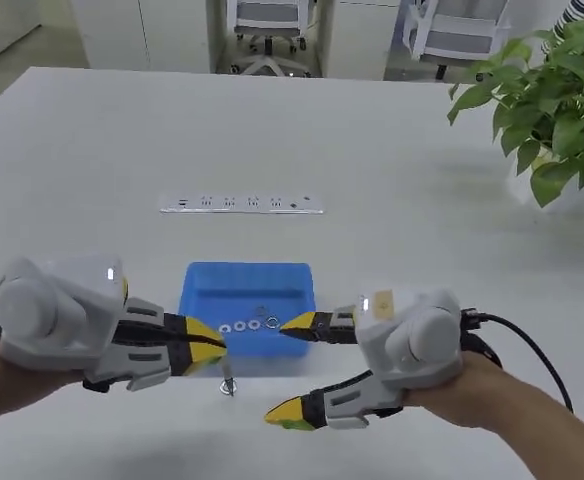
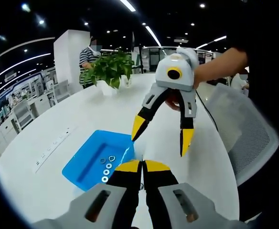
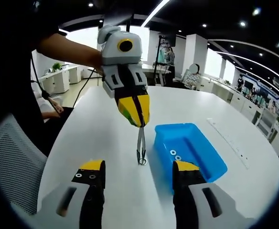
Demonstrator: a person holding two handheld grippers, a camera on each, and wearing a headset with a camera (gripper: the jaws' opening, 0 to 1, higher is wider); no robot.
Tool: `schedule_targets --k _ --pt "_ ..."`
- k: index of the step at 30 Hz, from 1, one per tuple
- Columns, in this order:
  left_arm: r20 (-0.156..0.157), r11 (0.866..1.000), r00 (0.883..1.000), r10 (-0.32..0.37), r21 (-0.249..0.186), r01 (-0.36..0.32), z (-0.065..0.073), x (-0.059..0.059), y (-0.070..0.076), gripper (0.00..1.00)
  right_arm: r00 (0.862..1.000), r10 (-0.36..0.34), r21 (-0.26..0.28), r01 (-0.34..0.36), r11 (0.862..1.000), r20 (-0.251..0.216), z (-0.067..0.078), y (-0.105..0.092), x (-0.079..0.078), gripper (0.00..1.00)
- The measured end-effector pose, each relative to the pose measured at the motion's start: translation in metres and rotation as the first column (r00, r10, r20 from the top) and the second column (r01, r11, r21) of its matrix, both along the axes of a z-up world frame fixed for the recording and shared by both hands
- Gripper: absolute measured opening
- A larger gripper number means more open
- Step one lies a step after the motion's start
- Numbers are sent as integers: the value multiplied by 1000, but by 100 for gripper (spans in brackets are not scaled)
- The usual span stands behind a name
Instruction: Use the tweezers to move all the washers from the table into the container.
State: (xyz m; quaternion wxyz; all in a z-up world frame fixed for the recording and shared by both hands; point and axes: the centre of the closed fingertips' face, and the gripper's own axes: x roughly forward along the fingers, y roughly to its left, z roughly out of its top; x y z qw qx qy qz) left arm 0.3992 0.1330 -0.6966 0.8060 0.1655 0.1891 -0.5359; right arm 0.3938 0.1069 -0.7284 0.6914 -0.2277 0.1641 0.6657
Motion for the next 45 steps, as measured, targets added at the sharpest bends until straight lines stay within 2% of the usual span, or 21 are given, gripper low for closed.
schedule_targets --k 5,10,28,45 --pt "-2 1000 1000 0 2 0 0 0 0 5 999 43 -17 -43 999 32 -5 11 1 47" --pt "-4 1000 1000 0 4 0 0 -1 0 5 997 72 -28 -71 997 37 -9 22 0 36" --pt "-1 1000 1000 -9 15 9 -1 -1 0 5 989 144 -67 -141 988 35 -25 42 0 21" --pt "0 1000 1000 -12 20 12 -2 1 -1 5 986 166 -76 -164 983 17 -30 49 5 11"
